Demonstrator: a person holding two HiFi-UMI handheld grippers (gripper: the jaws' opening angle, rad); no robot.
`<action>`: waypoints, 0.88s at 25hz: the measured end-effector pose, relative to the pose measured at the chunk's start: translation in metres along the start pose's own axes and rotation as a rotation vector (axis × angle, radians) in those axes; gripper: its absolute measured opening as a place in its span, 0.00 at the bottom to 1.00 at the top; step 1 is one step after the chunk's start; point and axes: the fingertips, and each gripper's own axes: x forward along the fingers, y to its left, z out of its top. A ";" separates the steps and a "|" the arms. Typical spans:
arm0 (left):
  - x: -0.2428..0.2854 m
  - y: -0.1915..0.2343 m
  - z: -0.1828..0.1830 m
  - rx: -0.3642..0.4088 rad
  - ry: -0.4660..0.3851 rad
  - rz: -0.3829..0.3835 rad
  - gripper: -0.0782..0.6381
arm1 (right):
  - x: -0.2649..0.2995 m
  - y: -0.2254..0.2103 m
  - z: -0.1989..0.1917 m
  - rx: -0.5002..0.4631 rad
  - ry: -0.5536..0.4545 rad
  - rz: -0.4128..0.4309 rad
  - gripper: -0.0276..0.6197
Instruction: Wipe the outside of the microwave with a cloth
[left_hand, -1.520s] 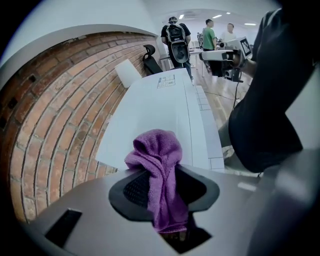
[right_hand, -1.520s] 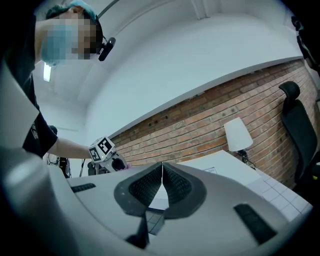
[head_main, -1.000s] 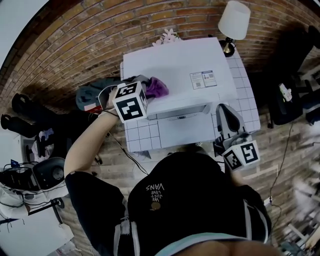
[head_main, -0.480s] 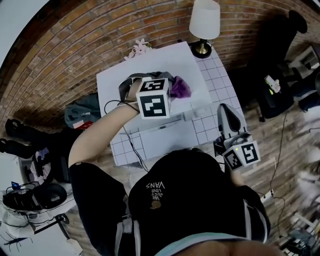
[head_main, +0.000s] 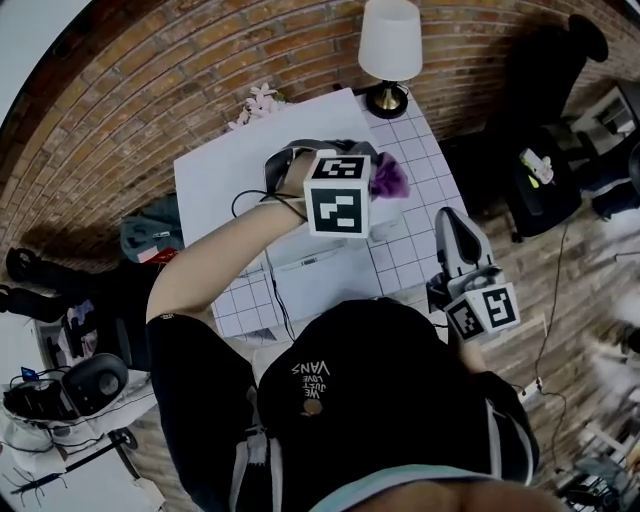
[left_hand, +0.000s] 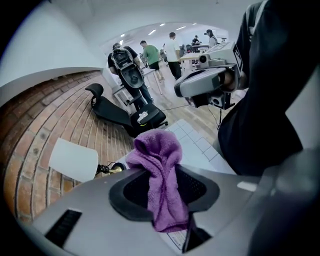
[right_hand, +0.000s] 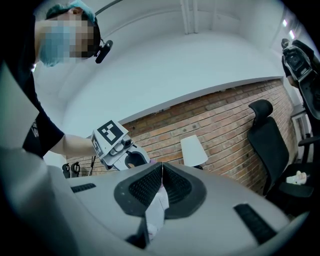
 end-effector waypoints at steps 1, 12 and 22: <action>-0.001 0.001 0.000 -0.006 -0.004 0.005 0.30 | 0.001 0.001 0.000 0.003 0.000 0.006 0.05; -0.063 0.001 -0.040 -0.239 -0.184 0.162 0.30 | 0.023 0.051 -0.008 -0.014 0.027 0.117 0.05; -0.178 -0.049 -0.153 -0.532 -0.376 0.438 0.30 | 0.046 0.156 -0.031 -0.023 0.069 0.251 0.05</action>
